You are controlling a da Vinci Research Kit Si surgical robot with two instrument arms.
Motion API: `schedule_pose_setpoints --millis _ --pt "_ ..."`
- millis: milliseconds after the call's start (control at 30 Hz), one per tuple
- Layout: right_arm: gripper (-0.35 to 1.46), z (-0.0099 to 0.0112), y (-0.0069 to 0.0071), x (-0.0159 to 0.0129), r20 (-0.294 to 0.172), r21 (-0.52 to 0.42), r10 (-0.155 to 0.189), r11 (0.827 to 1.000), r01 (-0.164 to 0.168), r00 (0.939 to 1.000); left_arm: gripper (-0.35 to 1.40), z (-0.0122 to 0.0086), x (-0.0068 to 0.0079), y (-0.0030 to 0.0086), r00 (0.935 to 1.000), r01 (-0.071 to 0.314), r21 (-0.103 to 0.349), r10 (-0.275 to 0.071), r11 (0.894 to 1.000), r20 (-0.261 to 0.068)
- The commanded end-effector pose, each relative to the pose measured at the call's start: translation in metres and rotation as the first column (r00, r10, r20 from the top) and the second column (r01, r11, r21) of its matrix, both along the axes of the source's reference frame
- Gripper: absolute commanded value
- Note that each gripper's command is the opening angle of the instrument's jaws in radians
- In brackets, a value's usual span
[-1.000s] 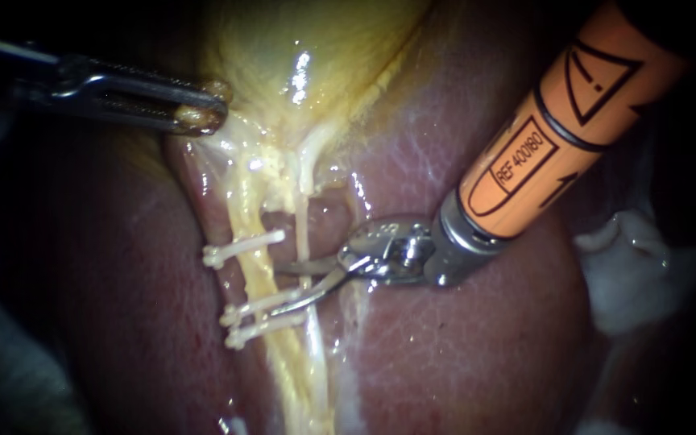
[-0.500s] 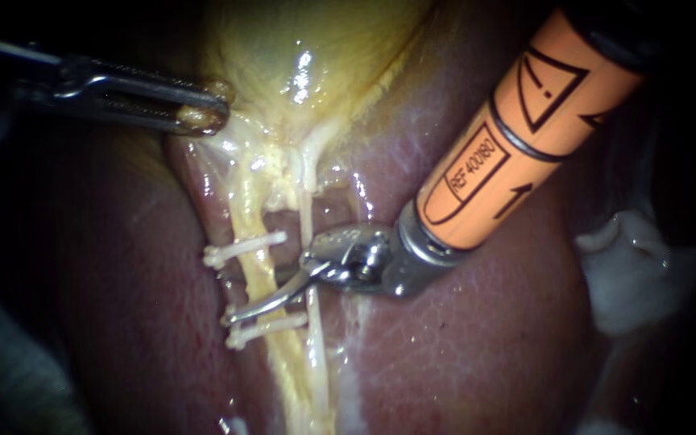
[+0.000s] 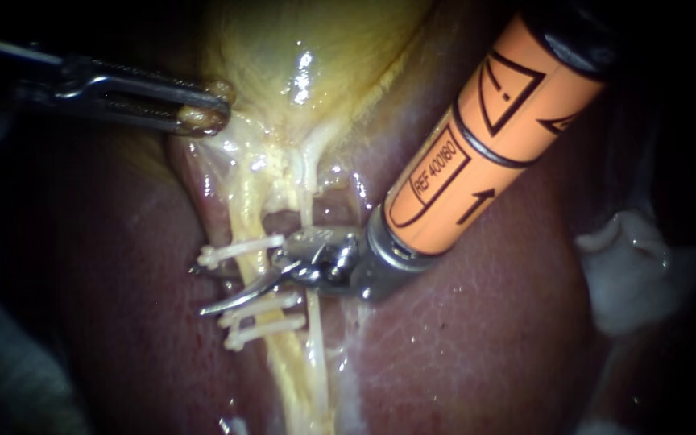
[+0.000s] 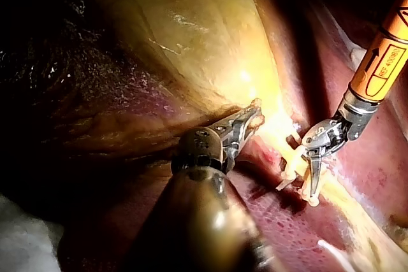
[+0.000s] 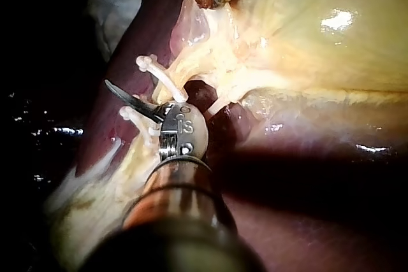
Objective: Go to the cutting position left tube
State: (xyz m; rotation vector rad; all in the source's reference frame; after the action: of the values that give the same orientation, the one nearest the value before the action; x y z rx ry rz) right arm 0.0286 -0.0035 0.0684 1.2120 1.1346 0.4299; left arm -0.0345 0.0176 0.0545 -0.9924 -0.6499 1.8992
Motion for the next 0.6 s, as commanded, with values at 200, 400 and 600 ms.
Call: schedule_pose_setpoints --millis 200,400,600 --pt "1.45 -0.0033 0.0006 0.0000 -0.030 0.030 0.019 0.999 -0.018 0.9994 -0.35 0.0000 0.0000 0.0000 1.0000 0.000 0.000 0.000 1.000 0.000" --pt "1.45 -0.0058 0.0008 0.0001 -0.058 0.055 0.025 0.998 -0.022 0.9980 -0.35 0.0000 0.0001 0.0000 1.0000 0.000 0.000 0.000 1.000 0.000" --pt "1.45 -0.0063 0.0006 0.0003 -0.063 0.058 0.022 0.998 -0.019 0.9977 -0.35 0.0000 0.0001 0.0000 1.0000 -0.001 0.000 0.001 1.000 0.000"
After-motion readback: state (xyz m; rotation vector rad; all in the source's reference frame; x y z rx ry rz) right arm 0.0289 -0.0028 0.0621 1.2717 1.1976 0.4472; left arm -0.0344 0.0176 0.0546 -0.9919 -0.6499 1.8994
